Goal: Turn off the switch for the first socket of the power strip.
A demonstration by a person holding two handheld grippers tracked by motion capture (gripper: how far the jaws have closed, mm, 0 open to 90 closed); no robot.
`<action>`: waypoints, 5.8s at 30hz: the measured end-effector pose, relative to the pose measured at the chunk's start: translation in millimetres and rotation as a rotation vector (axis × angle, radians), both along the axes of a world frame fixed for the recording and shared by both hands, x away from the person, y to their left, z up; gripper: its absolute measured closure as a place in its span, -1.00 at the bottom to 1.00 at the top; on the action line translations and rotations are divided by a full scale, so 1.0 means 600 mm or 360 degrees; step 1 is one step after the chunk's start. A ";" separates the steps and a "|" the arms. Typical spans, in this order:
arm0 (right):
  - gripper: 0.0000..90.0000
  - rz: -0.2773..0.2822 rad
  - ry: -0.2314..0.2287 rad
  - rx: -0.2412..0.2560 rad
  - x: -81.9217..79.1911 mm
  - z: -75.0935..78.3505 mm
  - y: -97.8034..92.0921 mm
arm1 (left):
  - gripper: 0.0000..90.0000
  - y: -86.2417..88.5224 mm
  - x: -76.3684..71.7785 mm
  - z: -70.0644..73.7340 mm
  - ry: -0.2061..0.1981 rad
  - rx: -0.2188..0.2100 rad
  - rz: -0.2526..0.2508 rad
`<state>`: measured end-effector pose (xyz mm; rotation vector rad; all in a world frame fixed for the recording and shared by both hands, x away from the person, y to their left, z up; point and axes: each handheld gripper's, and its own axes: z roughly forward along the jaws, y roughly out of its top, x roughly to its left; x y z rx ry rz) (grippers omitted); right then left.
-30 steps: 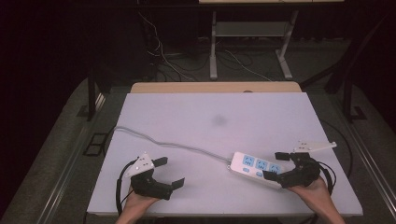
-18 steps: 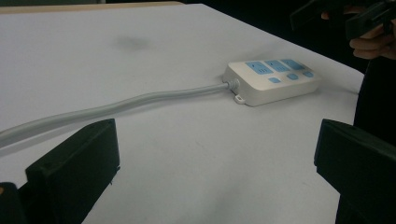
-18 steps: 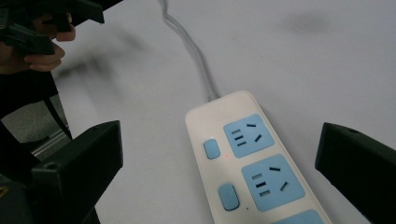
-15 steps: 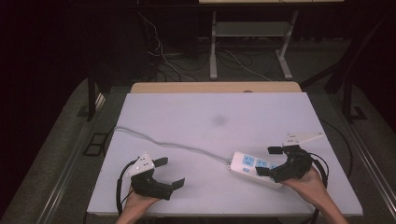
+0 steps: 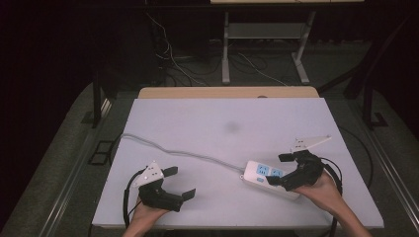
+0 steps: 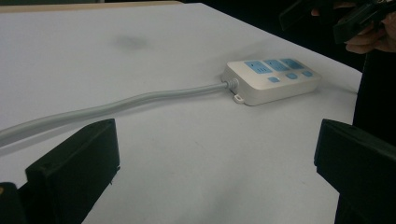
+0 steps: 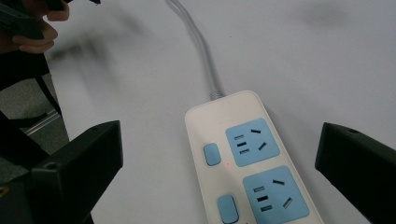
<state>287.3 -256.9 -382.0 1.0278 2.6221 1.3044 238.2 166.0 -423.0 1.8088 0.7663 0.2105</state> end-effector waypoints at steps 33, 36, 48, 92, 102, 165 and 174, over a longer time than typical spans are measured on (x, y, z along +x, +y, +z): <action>-0.36 0.0279 0.0103 -0.0326 0.052 0.010 0.056 | -1.00 0.001 0.000 -0.001 0.0005 -0.0006 -0.0004; -0.14 0.0310 0.0112 -0.0340 0.055 0.008 0.059 | -1.00 0.001 0.000 -0.001 0.0005 -0.0006 -0.0004; 0.74 0.0411 0.0183 -0.0358 0.062 0.000 0.066 | -1.00 0.002 0.001 -0.001 0.0004 -0.0004 -0.0003; 1.00 0.0549 0.0167 -0.0508 0.062 -0.037 0.083 | -1.00 -0.002 0.002 -0.003 0.0003 0.0024 -0.0011; 1.00 0.0561 0.0135 -0.0509 0.059 -0.039 0.083 | -1.00 -0.003 0.002 -0.004 0.0009 0.0030 -0.0015; 0.67 0.0108 -0.0048 -0.0198 0.071 0.067 -0.028 | -1.00 -0.002 0.001 -0.003 0.0015 0.0007 -0.0014; -0.55 -0.0127 -0.0071 -0.0092 0.058 0.064 -0.064 | -1.00 -0.003 0.001 -0.004 0.0016 0.0009 -0.0017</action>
